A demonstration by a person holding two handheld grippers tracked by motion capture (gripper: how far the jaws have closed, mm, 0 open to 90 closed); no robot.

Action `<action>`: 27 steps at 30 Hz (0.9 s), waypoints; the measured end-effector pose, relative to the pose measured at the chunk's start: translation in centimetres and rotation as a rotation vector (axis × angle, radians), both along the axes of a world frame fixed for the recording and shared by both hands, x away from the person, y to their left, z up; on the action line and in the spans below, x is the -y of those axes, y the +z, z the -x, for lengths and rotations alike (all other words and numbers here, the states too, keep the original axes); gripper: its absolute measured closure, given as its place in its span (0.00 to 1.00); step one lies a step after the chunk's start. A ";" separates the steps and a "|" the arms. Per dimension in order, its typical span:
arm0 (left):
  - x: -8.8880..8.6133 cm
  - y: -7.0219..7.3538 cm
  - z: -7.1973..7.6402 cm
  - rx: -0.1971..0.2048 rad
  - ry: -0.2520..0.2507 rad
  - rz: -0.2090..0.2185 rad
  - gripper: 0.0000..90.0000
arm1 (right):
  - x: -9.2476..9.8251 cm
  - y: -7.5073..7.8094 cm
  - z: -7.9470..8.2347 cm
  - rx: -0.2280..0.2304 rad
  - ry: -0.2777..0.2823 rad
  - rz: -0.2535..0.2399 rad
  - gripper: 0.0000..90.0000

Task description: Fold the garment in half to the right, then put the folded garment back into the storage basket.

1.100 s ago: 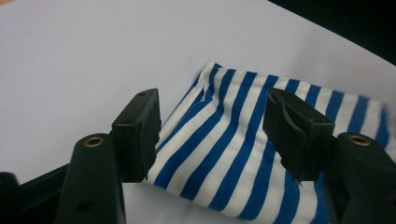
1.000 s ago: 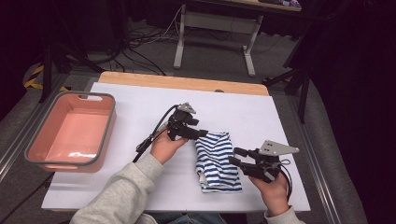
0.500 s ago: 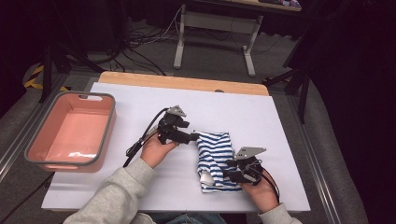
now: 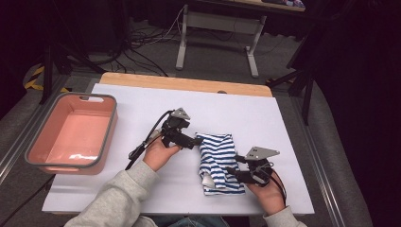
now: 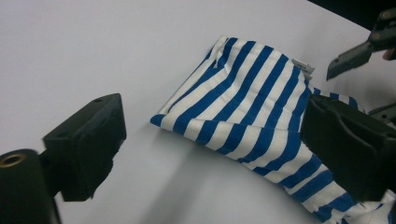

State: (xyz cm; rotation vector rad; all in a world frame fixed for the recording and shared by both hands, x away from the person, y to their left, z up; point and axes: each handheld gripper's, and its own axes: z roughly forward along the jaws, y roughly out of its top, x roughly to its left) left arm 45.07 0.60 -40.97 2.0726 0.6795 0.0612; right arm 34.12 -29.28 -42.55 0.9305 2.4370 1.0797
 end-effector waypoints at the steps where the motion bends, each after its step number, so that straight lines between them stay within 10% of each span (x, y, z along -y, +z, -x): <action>1: 0.0 0.1 0.1 0.004 0.000 0.000 0.06 | 0.2 0.1 -0.1 0.010 -0.008 -0.012 0.39; 12: 0.3 0.4 0.5 0.041 -0.038 0.008 0.00 | 3.2 0.6 -0.9 0.073 -0.025 -0.127 0.07; 27: 1.1 0.5 0.8 0.050 -0.019 0.004 0.00 | 5.6 0.5 -1.1 0.170 -0.073 -0.196 0.01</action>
